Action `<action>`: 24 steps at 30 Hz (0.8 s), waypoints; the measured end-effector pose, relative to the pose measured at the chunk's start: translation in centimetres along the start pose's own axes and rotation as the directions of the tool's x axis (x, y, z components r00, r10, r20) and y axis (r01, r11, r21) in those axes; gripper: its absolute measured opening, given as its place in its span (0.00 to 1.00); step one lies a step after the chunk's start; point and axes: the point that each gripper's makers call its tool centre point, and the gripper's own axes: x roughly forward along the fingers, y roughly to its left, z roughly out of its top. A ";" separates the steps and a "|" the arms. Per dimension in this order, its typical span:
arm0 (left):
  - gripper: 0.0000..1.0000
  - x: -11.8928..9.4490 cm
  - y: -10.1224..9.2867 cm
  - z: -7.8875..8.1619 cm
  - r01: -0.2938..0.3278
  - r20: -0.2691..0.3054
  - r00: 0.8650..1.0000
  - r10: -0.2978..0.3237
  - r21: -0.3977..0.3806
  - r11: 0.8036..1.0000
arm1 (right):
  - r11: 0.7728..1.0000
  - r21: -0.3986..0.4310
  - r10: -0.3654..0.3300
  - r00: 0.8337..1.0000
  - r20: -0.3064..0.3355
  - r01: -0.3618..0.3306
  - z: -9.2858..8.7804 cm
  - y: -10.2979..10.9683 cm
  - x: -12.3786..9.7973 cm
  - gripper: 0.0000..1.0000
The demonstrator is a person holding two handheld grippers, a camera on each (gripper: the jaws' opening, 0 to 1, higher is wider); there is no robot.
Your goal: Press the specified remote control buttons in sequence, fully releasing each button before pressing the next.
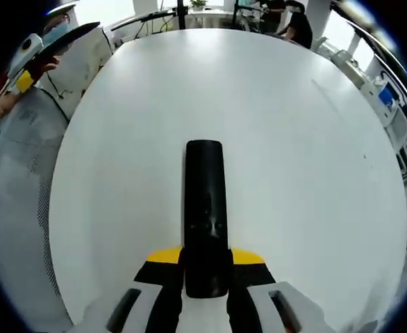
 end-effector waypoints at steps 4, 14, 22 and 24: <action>0.98 0.1 -0.3 -0.2 0.013 -0.012 1.000 -0.013 0.007 1.000 | 1.000 0.022 -0.005 1.000 -0.003 0.005 0.1 -1.5 -0.1 0.21; 0.98 0.1 -0.7 -0.5 0.025 -0.026 0.999 -0.025 -0.003 1.000 | 1.000 0.014 -0.005 1.000 -0.023 0.005 0.1 -2.8 -0.1 0.21; 0.98 0.3 -0.9 -0.6 0.034 -0.042 0.999 -0.034 -0.002 0.999 | 0.969 0.245 -0.063 0.988 0.138 0.027 0.0 -3.1 -0.8 0.23; 0.98 0.3 -0.8 -0.6 0.033 -0.044 0.999 -0.033 -0.005 0.999 | 0.950 0.311 -0.104 0.968 0.228 0.029 0.3 -3.1 -1.9 0.24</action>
